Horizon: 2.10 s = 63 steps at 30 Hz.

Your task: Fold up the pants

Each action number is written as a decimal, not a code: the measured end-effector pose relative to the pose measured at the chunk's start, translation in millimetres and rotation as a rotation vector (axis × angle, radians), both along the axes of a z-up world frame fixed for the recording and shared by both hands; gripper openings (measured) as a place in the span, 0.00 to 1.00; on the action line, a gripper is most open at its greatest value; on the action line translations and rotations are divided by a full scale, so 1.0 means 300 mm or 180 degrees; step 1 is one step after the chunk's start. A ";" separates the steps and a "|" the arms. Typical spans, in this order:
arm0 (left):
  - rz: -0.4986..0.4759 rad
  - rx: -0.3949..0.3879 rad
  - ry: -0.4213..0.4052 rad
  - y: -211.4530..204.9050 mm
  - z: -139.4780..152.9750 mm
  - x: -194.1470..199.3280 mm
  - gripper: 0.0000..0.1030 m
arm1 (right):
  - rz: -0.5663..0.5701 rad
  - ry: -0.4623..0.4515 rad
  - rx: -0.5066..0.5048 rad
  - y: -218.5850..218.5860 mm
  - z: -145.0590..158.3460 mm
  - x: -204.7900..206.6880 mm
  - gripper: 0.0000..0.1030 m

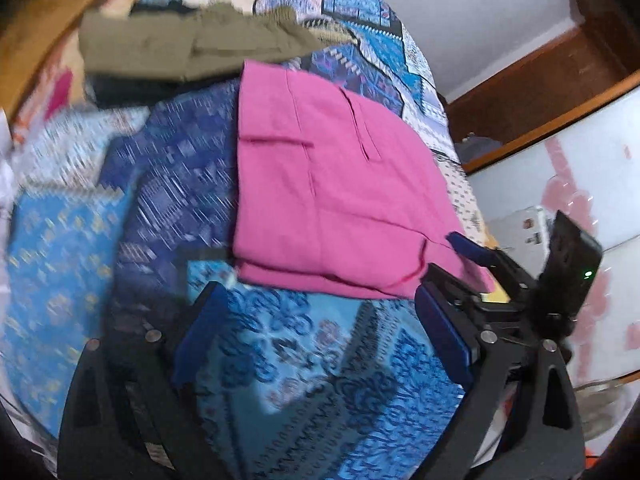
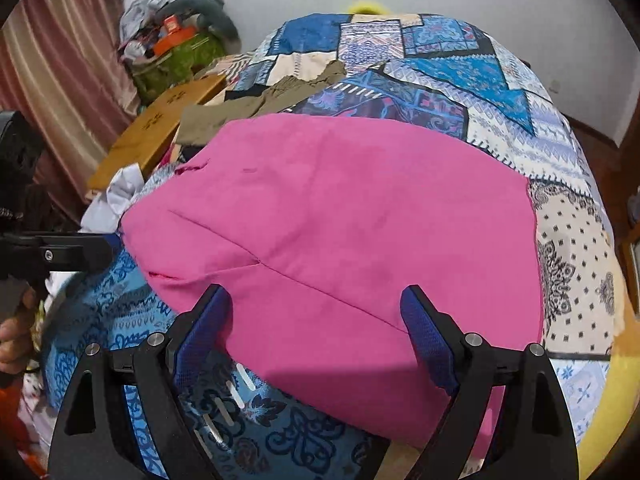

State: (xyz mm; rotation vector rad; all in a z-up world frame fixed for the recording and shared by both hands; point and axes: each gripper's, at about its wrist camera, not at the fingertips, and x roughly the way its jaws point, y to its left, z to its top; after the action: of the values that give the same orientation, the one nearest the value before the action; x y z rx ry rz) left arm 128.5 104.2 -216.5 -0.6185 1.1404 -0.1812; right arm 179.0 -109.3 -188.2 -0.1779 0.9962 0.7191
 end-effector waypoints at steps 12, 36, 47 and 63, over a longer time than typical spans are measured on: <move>-0.0019 -0.0655 -0.0008 0.022 -0.041 0.119 0.96 | 0.0035 0.0051 0.0071 -0.002 -0.011 -0.005 0.86; 0.0332 0.1936 -0.0903 0.039 0.214 -0.012 0.18 | -0.0351 -0.0081 0.0074 -0.169 0.020 -0.021 0.85; -0.0217 0.2106 -0.1433 -0.196 0.340 0.041 0.16 | -0.0372 -0.0014 0.0087 -0.184 -0.011 -0.015 0.84; -0.0921 0.0917 -0.1086 -0.389 0.283 0.208 0.15 | -0.0375 0.0003 0.0154 -0.187 -0.014 -0.012 0.84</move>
State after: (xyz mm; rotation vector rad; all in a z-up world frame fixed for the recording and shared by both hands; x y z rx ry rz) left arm 190.9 -12.4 -131.7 -0.1553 0.8971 -0.3490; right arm 175.3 -165.5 -192.5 -0.0760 0.9808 0.6351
